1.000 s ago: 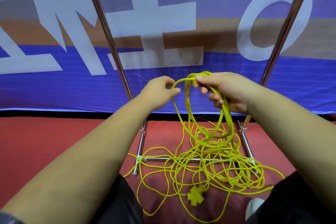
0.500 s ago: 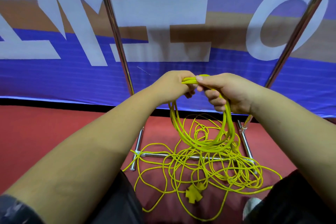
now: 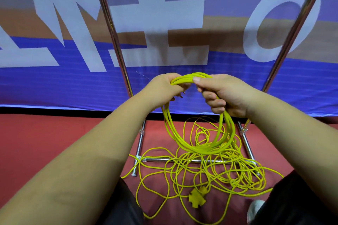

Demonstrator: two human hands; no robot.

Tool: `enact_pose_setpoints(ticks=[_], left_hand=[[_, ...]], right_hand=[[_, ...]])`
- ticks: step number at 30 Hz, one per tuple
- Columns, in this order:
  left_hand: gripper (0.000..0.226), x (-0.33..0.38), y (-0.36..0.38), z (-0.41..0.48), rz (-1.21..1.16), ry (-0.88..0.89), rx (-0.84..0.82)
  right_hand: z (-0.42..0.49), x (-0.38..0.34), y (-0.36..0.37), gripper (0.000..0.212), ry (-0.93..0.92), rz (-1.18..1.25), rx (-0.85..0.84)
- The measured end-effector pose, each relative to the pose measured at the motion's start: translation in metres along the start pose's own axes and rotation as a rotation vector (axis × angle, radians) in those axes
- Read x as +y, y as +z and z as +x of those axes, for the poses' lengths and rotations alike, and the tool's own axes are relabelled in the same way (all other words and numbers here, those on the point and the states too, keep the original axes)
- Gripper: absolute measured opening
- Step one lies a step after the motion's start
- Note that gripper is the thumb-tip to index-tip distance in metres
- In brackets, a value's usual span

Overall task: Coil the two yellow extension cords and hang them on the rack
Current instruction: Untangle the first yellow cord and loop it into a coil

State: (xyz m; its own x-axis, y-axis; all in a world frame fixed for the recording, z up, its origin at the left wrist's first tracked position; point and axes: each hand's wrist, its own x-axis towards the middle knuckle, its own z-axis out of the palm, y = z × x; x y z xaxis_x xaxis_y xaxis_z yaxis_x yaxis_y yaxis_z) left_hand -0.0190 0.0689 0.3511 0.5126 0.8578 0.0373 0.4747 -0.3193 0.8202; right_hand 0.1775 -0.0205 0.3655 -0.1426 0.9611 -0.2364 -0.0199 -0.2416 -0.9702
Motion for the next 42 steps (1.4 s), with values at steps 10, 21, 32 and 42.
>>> enact_pose_setpoints(ticks=[10, 21, 32, 42], left_hand=[[0.016, 0.01, 0.007, -0.006, 0.127, 0.143, -0.024], [0.015, 0.004, 0.015, 0.002, 0.244, 0.097, 0.001], [0.069, -0.015, 0.023, 0.005, 0.326, -0.141, -0.102], [0.05, -0.044, 0.104, -0.007, 0.769, -0.302, -0.695]], right_hand=[[-0.004, 0.0, -0.005, 0.032, 0.047, -0.11, -0.055], [0.002, 0.014, -0.009, 0.019, -0.1, -0.347, 0.102], [0.01, 0.018, -0.027, 0.019, -0.12, -0.411, 0.229], [0.013, 0.018, -0.041, 0.024, -0.18, -0.389, 0.476]])
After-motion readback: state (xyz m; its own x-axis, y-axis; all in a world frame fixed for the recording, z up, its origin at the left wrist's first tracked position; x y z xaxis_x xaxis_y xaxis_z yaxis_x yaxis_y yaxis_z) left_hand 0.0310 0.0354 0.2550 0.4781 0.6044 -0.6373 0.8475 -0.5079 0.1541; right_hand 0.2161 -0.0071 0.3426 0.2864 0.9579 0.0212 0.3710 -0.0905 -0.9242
